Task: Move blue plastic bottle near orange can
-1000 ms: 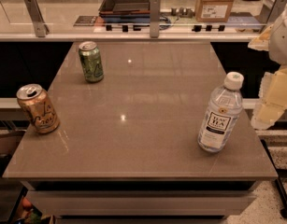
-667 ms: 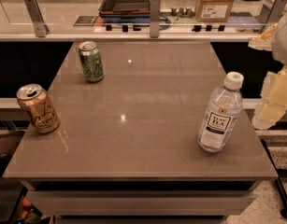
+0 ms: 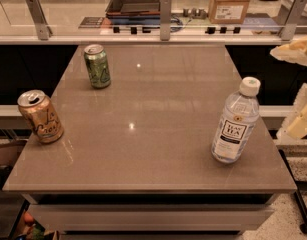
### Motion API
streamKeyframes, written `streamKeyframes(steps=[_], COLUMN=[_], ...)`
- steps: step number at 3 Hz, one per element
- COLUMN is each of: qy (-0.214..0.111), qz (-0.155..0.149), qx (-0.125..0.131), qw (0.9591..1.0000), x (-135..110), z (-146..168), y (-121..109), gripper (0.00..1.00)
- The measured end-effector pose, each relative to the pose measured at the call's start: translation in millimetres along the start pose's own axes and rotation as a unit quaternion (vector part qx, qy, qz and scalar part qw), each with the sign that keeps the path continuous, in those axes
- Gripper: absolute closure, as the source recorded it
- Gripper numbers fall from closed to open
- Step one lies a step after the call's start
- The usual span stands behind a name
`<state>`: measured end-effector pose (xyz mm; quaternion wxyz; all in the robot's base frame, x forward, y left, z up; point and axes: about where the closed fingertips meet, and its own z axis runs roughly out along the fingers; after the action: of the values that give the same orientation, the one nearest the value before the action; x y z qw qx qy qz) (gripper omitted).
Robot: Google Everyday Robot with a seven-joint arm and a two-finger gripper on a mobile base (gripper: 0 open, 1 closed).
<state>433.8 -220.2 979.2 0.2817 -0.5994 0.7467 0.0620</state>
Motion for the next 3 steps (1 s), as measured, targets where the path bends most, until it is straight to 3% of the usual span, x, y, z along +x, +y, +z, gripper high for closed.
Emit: streamKeyframes(steps=[1,2,3], qy=[-0.088,-0.181,-0.279], qz=[0.016,0.027,0.042], qx=[-0.004,-0.008,-0.017], qw=[0.996,0.9832,0.9592], x=[9.5,8.2,5.9], z=[9.9,22.0,37.7], y=[1.1,1.4,2.6], gripper=[0.0,0.0,0.0])
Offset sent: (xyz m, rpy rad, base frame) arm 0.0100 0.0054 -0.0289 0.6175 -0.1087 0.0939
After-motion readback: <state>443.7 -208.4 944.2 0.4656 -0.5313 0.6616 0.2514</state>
